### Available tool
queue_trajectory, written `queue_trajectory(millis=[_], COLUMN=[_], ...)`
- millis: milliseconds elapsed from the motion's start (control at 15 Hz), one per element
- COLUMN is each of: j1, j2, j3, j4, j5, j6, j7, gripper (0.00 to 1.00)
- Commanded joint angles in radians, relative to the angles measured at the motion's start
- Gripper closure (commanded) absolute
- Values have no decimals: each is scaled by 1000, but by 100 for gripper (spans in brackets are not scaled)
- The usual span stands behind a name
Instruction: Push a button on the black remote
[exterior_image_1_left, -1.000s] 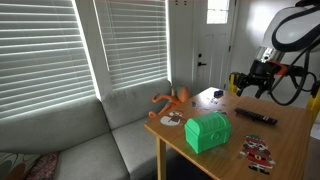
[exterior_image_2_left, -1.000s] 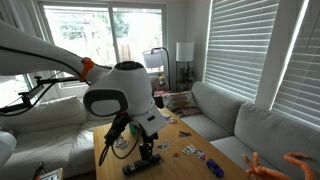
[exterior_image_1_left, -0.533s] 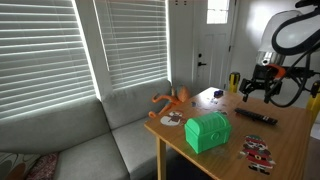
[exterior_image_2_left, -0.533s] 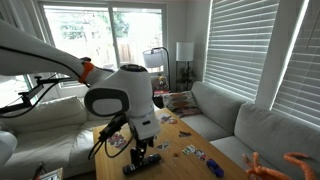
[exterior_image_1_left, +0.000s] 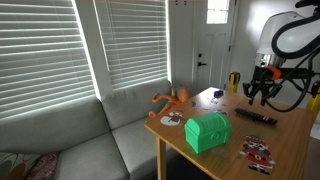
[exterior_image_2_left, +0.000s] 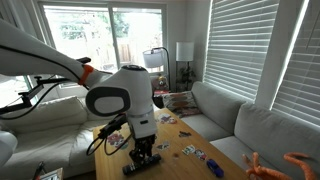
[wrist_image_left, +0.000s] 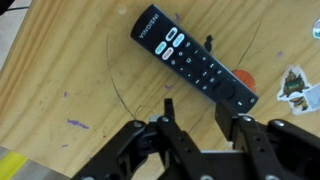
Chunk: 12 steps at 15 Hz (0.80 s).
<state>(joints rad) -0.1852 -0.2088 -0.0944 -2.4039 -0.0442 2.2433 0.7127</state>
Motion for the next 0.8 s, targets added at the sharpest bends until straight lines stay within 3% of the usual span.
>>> queue_trajectory(millis=[0, 200, 733], j1=[-5, -7, 3], j2=[23, 35, 66], j3=[17, 16, 12], j4=[8, 7, 8], j5=[-17, -21, -7], j6=[19, 38, 80], j7=[47, 57, 72], gripper=[82, 99, 100])
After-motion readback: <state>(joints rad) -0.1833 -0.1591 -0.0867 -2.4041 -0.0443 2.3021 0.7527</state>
